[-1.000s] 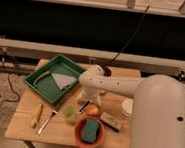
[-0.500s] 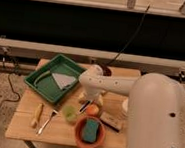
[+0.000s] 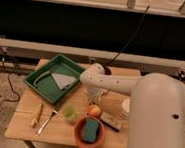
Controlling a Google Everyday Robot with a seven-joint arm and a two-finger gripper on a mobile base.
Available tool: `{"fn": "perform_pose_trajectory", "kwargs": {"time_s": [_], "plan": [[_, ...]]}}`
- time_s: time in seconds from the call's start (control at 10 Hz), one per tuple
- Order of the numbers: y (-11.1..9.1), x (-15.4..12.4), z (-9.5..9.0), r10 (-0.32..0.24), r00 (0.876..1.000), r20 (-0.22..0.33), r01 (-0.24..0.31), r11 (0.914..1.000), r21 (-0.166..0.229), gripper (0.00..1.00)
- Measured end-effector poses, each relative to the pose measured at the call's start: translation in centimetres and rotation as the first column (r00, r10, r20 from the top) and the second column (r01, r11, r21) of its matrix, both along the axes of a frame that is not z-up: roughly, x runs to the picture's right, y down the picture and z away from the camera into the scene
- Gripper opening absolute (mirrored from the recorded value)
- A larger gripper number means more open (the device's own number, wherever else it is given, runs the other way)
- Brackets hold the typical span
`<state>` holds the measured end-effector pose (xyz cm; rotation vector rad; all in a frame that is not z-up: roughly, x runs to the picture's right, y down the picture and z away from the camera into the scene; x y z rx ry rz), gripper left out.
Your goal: Place brush in metal cup
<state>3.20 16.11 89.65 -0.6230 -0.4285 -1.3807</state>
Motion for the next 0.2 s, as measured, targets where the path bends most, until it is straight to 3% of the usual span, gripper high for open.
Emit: {"fn": "perform_pose_trajectory", "kwargs": {"time_s": [0.2], "plan": [[-0.05,-0.20,-0.10,0.003,1.000,0.004,-0.003,1.0000,-0.001,0.00]]}}
